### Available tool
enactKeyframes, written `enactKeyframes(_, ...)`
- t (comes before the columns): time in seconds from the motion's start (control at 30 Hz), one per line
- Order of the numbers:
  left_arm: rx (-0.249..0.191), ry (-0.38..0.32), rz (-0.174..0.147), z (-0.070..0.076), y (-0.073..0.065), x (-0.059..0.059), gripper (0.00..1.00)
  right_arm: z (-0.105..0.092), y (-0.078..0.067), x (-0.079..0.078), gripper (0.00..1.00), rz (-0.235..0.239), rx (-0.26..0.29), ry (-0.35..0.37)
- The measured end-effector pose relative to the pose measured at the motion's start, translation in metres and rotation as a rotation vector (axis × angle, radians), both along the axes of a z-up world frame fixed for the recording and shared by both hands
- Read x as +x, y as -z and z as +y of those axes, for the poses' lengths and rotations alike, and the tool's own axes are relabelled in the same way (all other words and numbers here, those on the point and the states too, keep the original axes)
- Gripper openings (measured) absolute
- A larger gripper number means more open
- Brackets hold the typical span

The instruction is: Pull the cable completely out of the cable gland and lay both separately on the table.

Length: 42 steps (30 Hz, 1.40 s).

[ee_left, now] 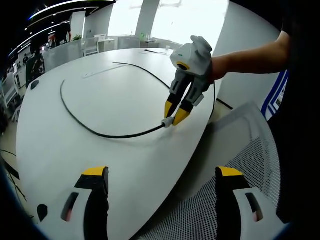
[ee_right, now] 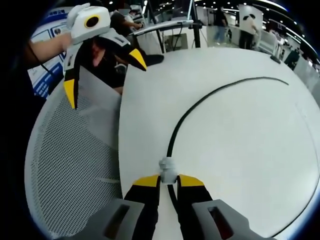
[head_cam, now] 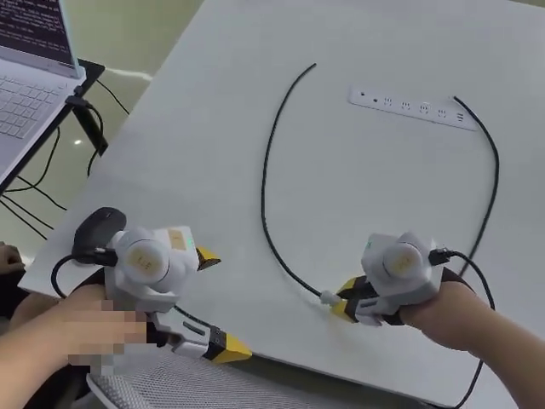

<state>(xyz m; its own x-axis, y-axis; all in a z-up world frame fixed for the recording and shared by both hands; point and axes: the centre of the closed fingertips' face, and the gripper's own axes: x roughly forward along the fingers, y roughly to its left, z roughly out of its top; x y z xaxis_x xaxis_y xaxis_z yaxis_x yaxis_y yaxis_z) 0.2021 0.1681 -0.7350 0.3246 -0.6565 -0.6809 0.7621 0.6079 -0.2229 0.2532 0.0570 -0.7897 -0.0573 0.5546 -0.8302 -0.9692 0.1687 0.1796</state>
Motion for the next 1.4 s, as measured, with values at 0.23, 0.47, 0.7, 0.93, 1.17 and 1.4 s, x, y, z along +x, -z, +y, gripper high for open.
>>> enactKeyframes(0.23,-0.008,0.028,-0.02,-0.016,-0.007,0.005,0.88,0.004,-0.027,-0.006,0.07,-0.007,0.033,-0.006)
enactKeyframes(0.47,-0.031,0.061,-0.058,-0.039,-0.019,0.015,0.86,-0.001,-0.052,-0.01,0.07,-0.022,0.056,-0.018)
enactKeyframes(0.7,-0.057,0.083,-0.098,-0.059,-0.034,0.026,0.84,-0.006,-0.075,-0.012,0.07,-0.027,0.083,-0.016)
enactKeyframes(0.93,-0.094,0.1,-0.127,-0.075,-0.044,0.028,0.81,-0.008,-0.1,-0.015,0.07,-0.045,0.107,-0.046)
enactKeyframes(1.17,-0.139,0.108,-0.123,-0.088,-0.051,0.029,0.77,-0.005,-0.129,-0.018,0.07,-0.074,0.133,-0.081)
enactKeyframes(1.4,-0.194,0.112,-0.137,-0.102,-0.062,0.036,0.74,-0.011,-0.142,-0.02,0.07,-0.094,0.129,-0.119)
